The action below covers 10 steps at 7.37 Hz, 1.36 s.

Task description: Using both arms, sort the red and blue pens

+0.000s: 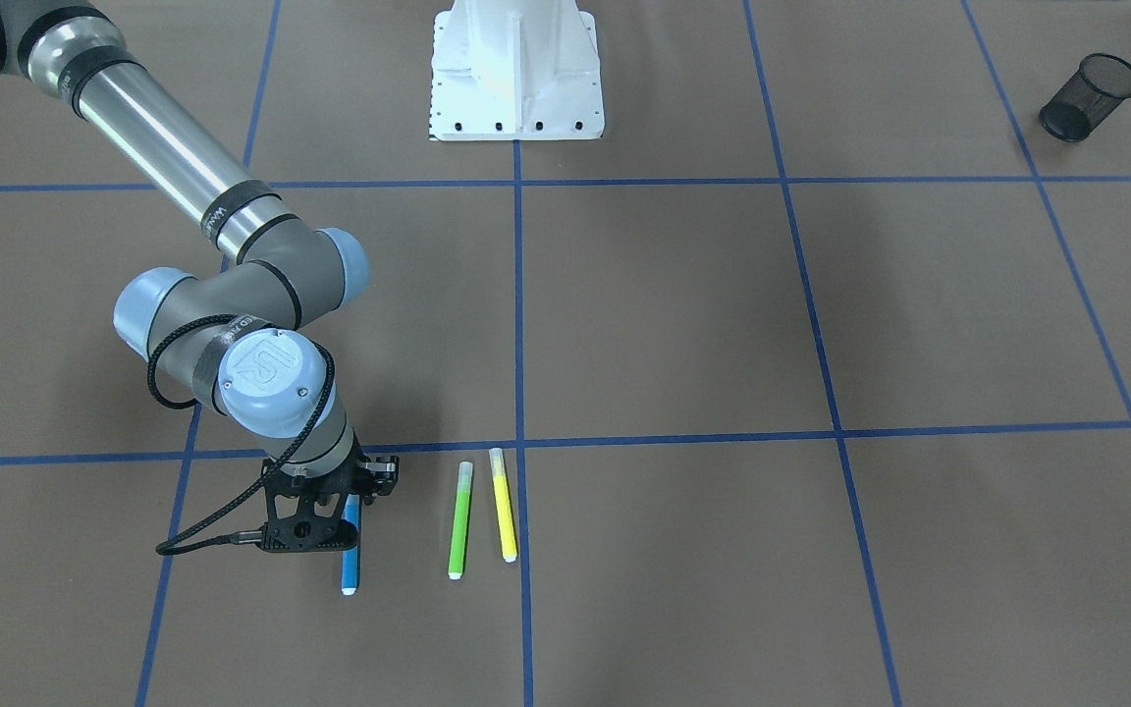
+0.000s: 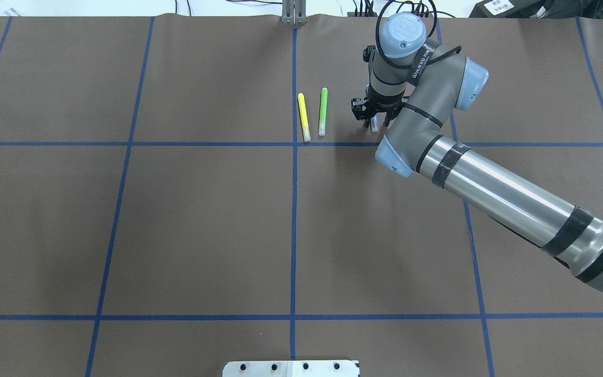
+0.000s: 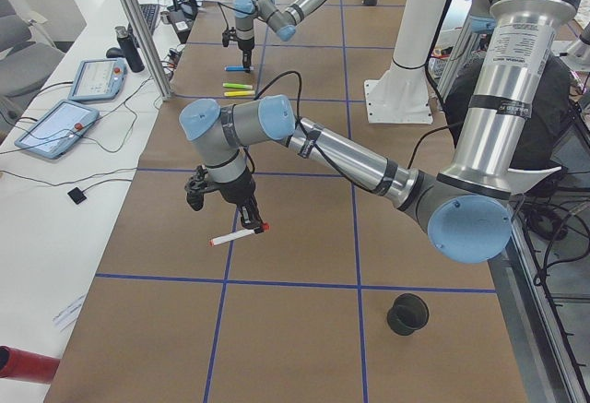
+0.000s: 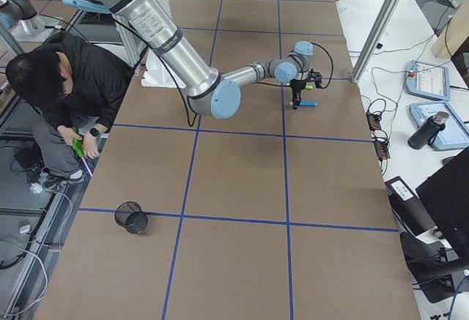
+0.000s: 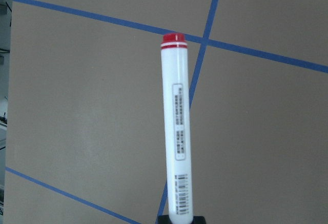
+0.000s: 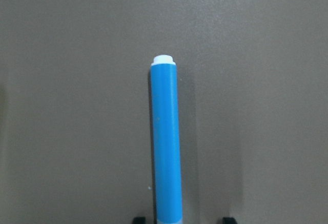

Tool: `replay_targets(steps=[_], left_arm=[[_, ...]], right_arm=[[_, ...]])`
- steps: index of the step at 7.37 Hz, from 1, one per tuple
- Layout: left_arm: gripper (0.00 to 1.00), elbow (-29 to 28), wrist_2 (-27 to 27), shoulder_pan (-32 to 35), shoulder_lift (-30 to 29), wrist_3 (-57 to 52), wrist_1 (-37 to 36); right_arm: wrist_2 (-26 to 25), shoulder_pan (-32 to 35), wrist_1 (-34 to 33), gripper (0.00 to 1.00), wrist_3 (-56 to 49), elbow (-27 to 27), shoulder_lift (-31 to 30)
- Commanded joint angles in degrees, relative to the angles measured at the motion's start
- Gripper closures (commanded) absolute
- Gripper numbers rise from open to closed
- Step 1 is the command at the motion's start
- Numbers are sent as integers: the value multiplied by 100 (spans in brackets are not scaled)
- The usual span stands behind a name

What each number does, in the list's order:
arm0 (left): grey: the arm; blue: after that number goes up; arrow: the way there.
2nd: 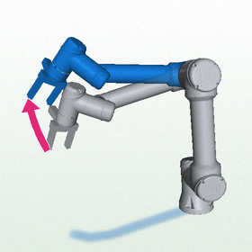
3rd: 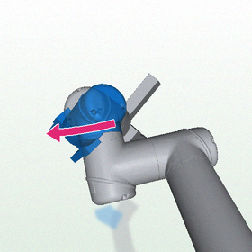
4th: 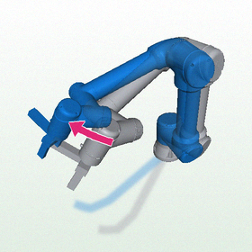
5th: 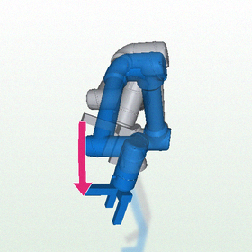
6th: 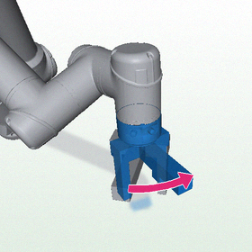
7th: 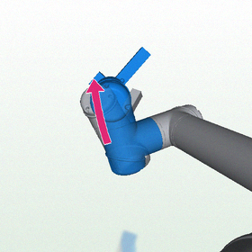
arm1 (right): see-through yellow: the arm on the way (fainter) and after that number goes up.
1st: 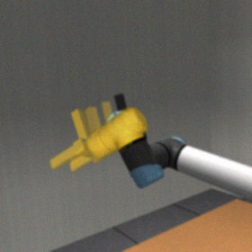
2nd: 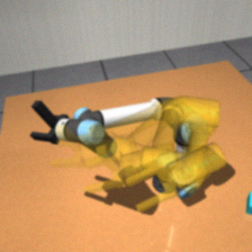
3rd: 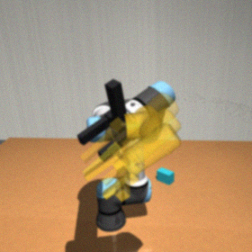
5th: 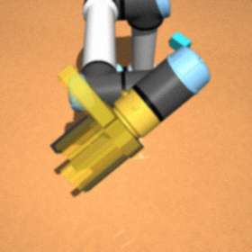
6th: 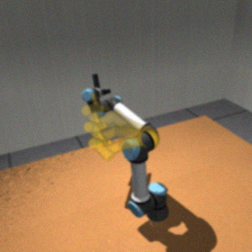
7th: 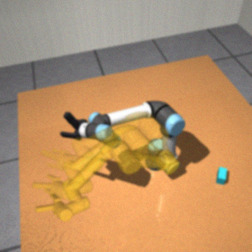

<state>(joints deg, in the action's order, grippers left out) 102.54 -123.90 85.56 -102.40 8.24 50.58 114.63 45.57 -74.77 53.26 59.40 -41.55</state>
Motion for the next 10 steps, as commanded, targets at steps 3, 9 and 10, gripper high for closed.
replay_targets(steps=[3,9,10], left_arm=[[100,11,-11,189,124,-244,-30],[100,187,-780,426,1590,-614,-169],[100,257,-1211,435,2027,-604,-241]], right_arm=[[15,5,-2,100,35,37,16],[375,733,-116,100,-166,282,42],[393,856,-604,100,-672,457,33]])
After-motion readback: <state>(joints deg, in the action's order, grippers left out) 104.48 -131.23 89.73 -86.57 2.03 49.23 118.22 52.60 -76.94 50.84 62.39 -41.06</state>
